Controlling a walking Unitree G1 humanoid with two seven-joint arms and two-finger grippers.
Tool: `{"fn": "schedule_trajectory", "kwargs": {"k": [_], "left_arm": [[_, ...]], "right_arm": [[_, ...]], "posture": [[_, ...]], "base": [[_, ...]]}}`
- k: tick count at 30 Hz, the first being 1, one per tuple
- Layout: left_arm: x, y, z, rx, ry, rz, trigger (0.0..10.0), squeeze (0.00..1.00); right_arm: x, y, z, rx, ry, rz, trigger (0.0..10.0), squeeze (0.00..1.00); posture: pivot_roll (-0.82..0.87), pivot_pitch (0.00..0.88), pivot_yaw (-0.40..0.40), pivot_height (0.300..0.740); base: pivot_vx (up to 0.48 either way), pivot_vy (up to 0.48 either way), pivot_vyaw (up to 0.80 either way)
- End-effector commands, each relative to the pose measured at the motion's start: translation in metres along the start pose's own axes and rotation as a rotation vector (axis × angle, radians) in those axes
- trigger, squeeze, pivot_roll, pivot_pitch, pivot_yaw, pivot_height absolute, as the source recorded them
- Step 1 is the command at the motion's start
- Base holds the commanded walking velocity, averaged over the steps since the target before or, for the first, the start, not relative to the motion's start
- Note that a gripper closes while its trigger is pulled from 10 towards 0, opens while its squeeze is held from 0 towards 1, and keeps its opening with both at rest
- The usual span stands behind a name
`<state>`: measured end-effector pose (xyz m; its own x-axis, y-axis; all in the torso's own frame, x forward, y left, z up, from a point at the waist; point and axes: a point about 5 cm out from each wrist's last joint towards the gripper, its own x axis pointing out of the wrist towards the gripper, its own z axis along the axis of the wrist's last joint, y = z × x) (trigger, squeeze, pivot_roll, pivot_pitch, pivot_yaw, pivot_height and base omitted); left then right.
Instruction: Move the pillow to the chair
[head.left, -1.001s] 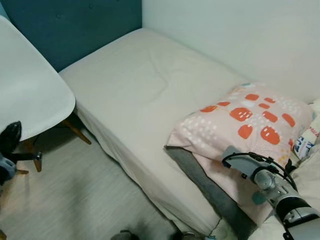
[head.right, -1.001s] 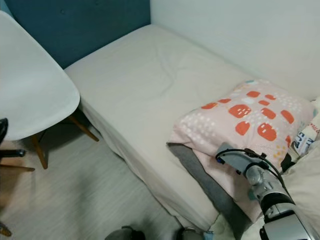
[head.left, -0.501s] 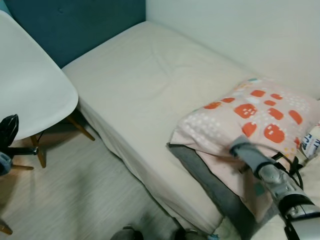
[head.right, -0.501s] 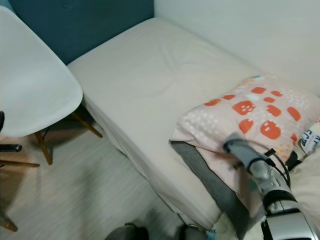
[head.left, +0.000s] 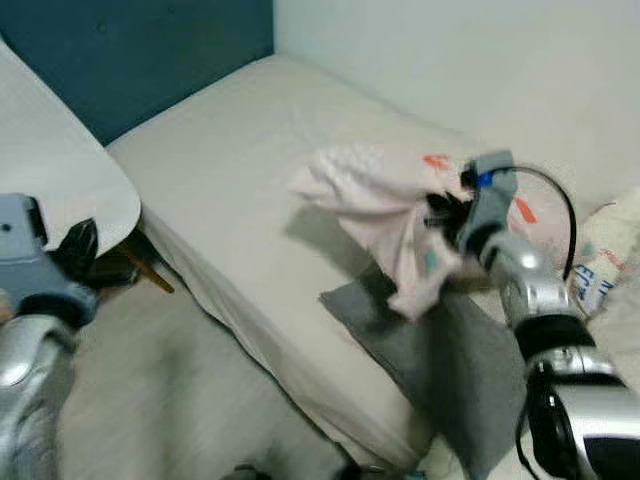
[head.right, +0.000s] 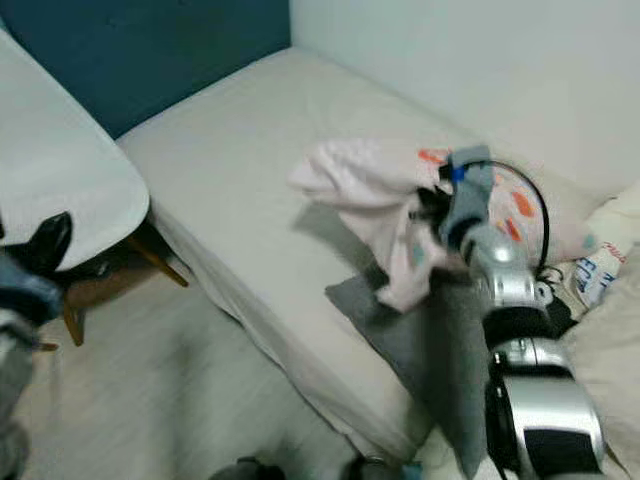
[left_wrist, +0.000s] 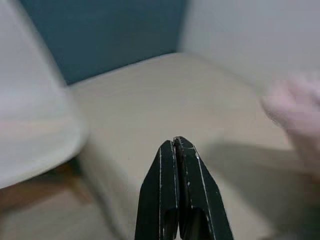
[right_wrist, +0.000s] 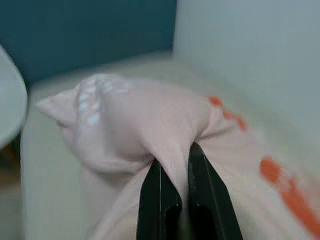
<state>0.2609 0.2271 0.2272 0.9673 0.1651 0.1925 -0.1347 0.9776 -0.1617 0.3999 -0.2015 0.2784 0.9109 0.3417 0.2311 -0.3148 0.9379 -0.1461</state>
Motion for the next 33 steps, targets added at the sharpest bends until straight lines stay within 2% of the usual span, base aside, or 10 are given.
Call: {"fn": "schedule_trajectory", "kwargs": {"k": [1, 5, 7, 8, 9, 11, 14, 17, 28, 33], "left_arm": [[0.002, 0.0, -0.005, -0.006, 0.0, 0.022, 10.0, 0.0], [0.005, -0.005, -0.005, -0.018, -0.012, 0.019, 10.0, 0.0], [0.011, -0.01, -0.004, -0.036, -0.037, 0.02, 10.0, 0.0], [0.013, -0.013, -0.003, -0.045, -0.05, 0.019, 10.0, 0.0], [0.013, -0.013, -0.003, -0.045, -0.05, 0.019, 10.0, 0.0], [0.017, -0.017, -0.004, -0.053, -0.066, 0.017, 10.0, 0.0], [0.018, -0.019, -0.004, -0.054, -0.076, 0.019, 10.0, 0.0], [0.019, -0.025, -0.006, -0.049, -0.099, 0.02, 10.0, 0.0], [0.025, -0.032, -0.006, -0.019, -0.145, 0.014, 10.0, 0.0], [0.023, -0.028, -0.008, 0.039, -0.155, 0.031, 10.0, 0.0]], "right_arm": [[0.006, 0.001, 0.045, -0.014, -0.185, 0.043, 0.0, 0.0], [0.009, 0.01, 0.06, 0.008, -0.241, 0.104, 0.0, 0.0], [0.013, 0.037, 0.077, 0.048, -0.308, 0.244, 0.0, 0.0], [0.014, 0.054, 0.082, 0.101, -0.343, 0.31, 0.0, 0.0], [0.014, 0.054, 0.082, 0.101, -0.343, 0.31, 0.0, 0.0], [0.012, 0.079, 0.083, 0.166, -0.386, 0.397, 0.0, 0.0], [0.009, 0.09, 0.082, 0.18, -0.389, 0.444, 0.0, 0.0], [0.0, 0.115, 0.082, 0.199, -0.416, 0.552, 0.0, 0.0], [-0.015, 0.134, 0.1, 0.312, -0.509, 0.717, 0.0, 0.0], [-0.015, 0.14, 0.08, 0.34, -0.439, 0.7, 0.0, 0.0]], "posture": [[-0.01, 0.0, -0.079, 0.71], [-0.01, 0.0, -0.083, 0.72], [-0.02, 0.0, -0.087, 0.73], [-0.02, 0.0, -0.09, 0.735], [-0.02, 0.0, -0.09, 0.735], [-0.02, 0.0, -0.092, 0.735], [-0.01, 0.0, -0.093, 0.735], [-0.02, 0.0, -0.088, 0.735], [-0.02, 0.0, -0.096, 0.735], [0.0, 0.0, -0.102, 0.735]], "base": [[0.0, 0.0, 0.0], [0.0, 0.0, 0.0], [0.0, 0.0, 0.0], [0.0, 0.0, 0.0], [0.0, 0.0, 0.0], [0.0, 0.0, 0.0], [0.0, 0.0, 0.0], [0.0, 0.0, 0.8], [0.0, 0.0, 0.8], [0.0, 0.0, 0.8]]}}
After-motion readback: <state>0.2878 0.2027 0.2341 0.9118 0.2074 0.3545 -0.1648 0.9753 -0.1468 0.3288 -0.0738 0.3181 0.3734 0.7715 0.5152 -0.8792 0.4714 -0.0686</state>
